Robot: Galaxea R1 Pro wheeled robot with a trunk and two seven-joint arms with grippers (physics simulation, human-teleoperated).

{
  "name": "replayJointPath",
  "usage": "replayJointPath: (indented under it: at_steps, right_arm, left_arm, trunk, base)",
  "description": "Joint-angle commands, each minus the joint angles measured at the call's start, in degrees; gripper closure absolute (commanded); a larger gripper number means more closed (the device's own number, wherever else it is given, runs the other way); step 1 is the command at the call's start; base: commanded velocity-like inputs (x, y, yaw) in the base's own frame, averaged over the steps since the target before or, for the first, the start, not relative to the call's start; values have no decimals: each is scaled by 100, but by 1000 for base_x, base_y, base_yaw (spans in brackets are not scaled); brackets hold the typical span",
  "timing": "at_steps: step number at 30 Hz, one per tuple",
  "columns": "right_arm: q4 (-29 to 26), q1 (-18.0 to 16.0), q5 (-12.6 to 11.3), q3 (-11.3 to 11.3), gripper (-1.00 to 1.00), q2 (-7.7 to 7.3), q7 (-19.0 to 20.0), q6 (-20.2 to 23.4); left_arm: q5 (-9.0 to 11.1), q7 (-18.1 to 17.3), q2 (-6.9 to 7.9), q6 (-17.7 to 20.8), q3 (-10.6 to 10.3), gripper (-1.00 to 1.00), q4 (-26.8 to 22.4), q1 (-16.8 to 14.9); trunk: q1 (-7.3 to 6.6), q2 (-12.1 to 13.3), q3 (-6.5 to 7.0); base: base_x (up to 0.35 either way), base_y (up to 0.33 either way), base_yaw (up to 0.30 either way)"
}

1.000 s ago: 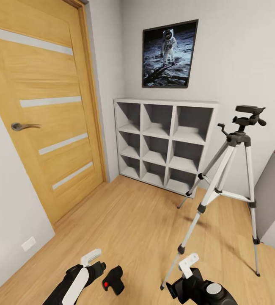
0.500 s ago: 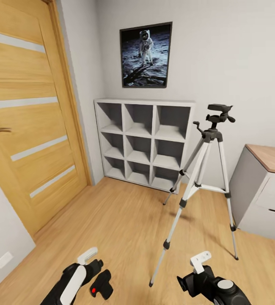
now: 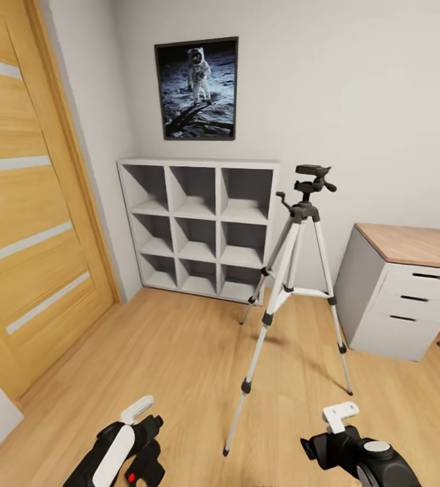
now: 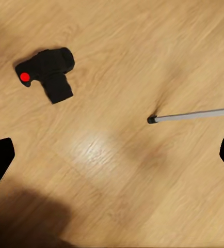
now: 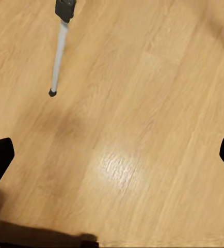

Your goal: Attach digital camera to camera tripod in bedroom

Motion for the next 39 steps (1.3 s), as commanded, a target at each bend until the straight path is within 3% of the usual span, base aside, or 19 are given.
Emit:
replayJointPath:
  at_steps: [1, 10, 13, 24, 39]
  right_arm:
    - [-8, -4, 6, -31, -100, -1, 21, 55]
    - [12, -56, 0, -304, -100, 27, 18, 150]
    - [16, -67, -5, -377, -100, 37, 17, 159]
    - [18, -77, -93, -424, -100, 42, 17, 165]
    - [18, -78, -87, -427, -100, 45, 12, 165]
  left_arm:
    - [60, 52, 5, 5, -14, -100, -11, 0]
    - [63, 89, -2, 37, 17, -100, -8, -5]
    - [60, 92, -2, 47, 113, -100, -5, -6]
    - [40, 42, 17, 27, 190, -100, -4, 13]
    - [47, 27, 13, 36, 196, -100, -3, 20]
  trunk:
    - [0, -3, -5]
    - [0, -3, -5]
    - [0, -3, -5]
    - [0, -3, -5]
    - [0, -3, -5]
  base:
    - [0, 241, -264]
    - [0, 142, -264]
    - [0, 30, -264]
    - [0, 52, -264]
    - [0, 285, -264]
